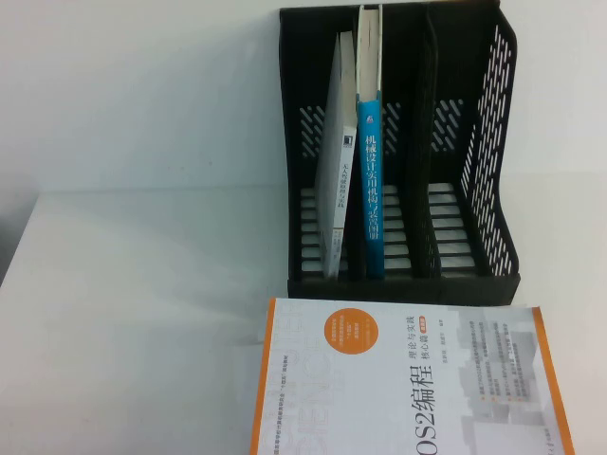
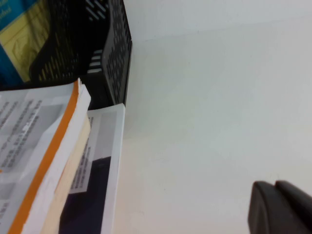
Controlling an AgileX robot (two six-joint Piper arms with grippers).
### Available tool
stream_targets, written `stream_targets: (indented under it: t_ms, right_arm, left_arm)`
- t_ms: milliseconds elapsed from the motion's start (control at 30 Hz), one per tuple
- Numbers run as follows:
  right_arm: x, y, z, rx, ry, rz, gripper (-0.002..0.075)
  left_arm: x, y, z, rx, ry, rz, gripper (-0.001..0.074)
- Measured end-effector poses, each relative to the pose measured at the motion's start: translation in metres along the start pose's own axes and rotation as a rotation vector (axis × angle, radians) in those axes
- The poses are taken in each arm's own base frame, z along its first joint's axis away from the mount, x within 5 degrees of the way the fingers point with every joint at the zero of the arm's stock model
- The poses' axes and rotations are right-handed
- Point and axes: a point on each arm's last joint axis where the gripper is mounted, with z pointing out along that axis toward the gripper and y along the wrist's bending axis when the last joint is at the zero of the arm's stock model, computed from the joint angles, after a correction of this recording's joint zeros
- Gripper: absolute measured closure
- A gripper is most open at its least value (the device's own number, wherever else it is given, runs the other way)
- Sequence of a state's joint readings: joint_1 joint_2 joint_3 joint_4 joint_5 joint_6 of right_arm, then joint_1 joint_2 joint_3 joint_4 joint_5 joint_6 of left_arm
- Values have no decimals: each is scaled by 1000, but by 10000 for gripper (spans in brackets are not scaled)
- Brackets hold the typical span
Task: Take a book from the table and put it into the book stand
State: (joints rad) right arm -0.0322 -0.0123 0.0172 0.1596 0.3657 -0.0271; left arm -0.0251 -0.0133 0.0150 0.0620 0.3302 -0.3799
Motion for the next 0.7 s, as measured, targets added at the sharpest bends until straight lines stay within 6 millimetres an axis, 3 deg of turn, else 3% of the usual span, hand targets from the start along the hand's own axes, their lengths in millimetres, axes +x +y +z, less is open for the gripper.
stream_targets:
  t_ms: [700]
  right_arm:
    - [0, 1, 0, -14, 0, 34, 729]
  left_arm:
    - [-1, 0, 0, 5, -14, 0, 738]
